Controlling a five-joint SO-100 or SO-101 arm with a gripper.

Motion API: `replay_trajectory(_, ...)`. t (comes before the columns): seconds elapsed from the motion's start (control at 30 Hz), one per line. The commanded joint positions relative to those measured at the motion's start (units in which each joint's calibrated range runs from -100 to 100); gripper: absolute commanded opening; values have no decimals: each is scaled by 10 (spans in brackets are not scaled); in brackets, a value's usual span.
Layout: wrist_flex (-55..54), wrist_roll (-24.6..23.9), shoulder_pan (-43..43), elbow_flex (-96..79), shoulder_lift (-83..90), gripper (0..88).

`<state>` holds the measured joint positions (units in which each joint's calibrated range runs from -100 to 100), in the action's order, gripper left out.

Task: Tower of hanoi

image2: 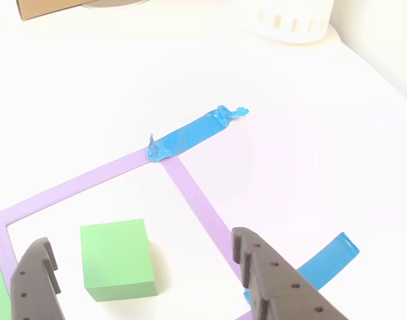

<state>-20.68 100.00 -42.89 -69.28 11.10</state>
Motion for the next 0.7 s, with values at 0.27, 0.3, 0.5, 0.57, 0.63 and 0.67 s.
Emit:
replay_trajectory(0.27, -247, 0, 12, 34, -197, 303)
replay_trajectory(0.3, -256, 0, 14, 37, -207, 303)
replay_trajectory(0.5, -281, 0, 30, 64, -254, 299)
replay_trajectory(0.57, -284, 0, 36, 68, -258, 298)
replay_trajectory(0.63, -287, 0, 40, 69, -261, 298)
replay_trajectory(0.67, -288, 0, 41, 69, -262, 298)
